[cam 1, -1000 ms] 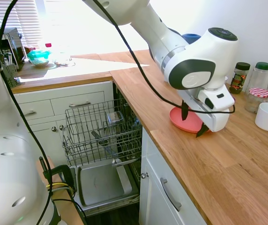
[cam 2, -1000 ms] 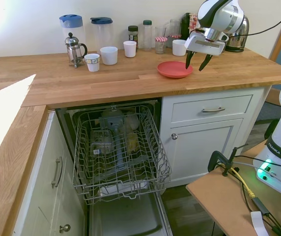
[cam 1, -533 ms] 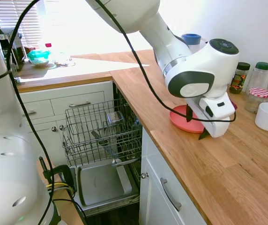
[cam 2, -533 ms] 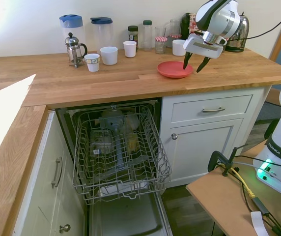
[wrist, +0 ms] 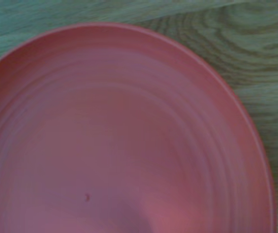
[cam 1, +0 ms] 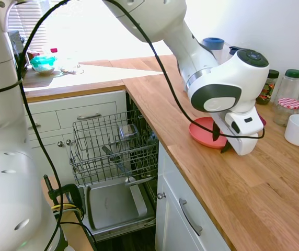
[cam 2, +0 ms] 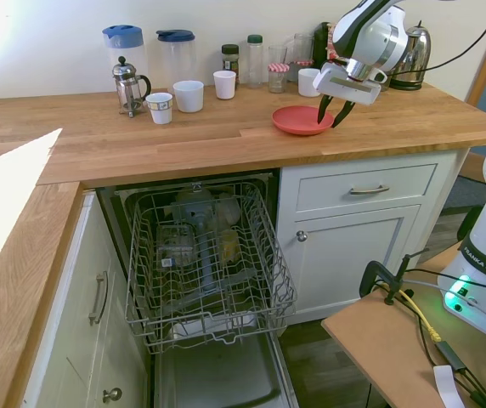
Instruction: Put the plate in the dishwasher
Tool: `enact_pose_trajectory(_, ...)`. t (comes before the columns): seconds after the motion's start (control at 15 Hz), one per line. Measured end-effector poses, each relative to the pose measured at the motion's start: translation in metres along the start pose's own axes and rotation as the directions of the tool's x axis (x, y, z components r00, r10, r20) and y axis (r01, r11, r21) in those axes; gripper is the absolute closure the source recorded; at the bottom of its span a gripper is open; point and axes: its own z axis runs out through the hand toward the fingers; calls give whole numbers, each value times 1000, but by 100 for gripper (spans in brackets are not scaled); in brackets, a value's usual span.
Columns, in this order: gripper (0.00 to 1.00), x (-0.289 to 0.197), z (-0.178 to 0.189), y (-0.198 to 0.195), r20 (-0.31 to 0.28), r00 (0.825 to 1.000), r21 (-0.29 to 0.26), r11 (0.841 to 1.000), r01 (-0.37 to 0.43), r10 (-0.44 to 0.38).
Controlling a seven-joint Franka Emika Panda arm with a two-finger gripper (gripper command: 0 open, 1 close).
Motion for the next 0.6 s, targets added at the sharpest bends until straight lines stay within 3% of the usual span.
enact_pose_trajectory(0.6, 100, -1, 1, -4, 1, 1000, 18, 1000, -8, 8)
